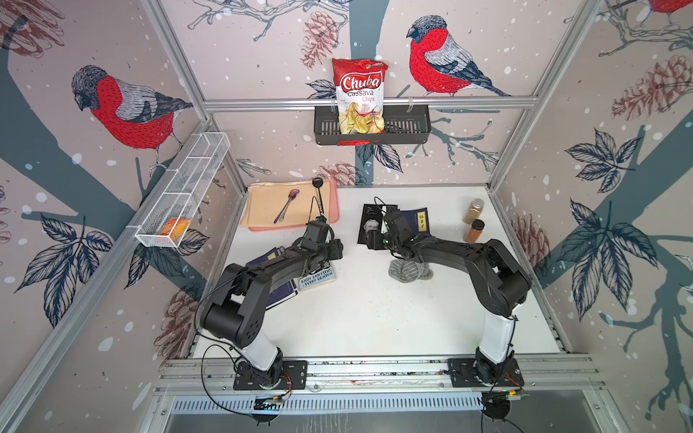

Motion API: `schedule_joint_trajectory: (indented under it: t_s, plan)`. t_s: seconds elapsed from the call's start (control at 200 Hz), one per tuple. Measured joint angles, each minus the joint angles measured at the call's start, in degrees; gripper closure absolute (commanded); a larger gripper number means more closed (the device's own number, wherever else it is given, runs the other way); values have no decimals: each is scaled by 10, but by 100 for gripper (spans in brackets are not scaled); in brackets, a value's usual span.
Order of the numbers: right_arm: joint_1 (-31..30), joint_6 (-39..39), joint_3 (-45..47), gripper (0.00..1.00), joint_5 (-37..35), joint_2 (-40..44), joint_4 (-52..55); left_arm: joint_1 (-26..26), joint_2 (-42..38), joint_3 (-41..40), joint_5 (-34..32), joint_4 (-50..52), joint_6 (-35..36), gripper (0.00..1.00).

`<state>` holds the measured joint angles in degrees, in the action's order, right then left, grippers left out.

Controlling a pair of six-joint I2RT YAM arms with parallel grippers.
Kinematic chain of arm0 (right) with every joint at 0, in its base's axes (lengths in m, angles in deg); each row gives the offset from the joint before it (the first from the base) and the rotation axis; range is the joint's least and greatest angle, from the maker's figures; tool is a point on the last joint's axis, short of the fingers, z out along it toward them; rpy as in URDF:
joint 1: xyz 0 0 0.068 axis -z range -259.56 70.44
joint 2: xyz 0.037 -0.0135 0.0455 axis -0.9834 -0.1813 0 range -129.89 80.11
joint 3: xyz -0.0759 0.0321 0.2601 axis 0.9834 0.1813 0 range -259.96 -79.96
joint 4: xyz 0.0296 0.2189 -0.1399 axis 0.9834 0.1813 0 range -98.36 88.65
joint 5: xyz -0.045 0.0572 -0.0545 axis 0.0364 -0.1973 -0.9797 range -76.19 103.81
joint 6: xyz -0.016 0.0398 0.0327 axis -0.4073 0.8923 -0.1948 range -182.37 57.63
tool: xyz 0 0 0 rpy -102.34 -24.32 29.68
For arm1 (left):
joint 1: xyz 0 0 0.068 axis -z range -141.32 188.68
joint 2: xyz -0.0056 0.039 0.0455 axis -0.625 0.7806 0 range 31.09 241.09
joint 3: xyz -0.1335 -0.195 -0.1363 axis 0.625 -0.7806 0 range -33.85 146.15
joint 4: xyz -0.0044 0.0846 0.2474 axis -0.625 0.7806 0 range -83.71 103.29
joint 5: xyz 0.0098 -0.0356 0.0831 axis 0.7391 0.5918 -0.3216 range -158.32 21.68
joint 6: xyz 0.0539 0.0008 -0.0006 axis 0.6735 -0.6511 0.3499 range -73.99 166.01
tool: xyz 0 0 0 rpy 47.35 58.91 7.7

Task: Wipe the cover of the book
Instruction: Move the book to the center of the board.

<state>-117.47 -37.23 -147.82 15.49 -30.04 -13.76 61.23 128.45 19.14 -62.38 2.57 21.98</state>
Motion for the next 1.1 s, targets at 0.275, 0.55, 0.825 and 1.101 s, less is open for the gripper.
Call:
schedule_joint_trajectory:
  t_s: [0.275, 0.55, 0.825, 1.101]
  plan:
    - [47, -12, -45, 29, -78, -72, 33, 24, 166, 166, 57, -38, 5, 32]
    - [61, -14, -49, 41, -73, -93, 7, 28, 268, 274, 78, -17, 7, 43]
    - [51, -25, -20, 64, -82, -79, -21, 31, 254, 226, 92, -47, 0, 69]
    - [-38, -6, 121, 65, -147, 28, -23, 72, 128, 40, 55, -86, -22, 70]
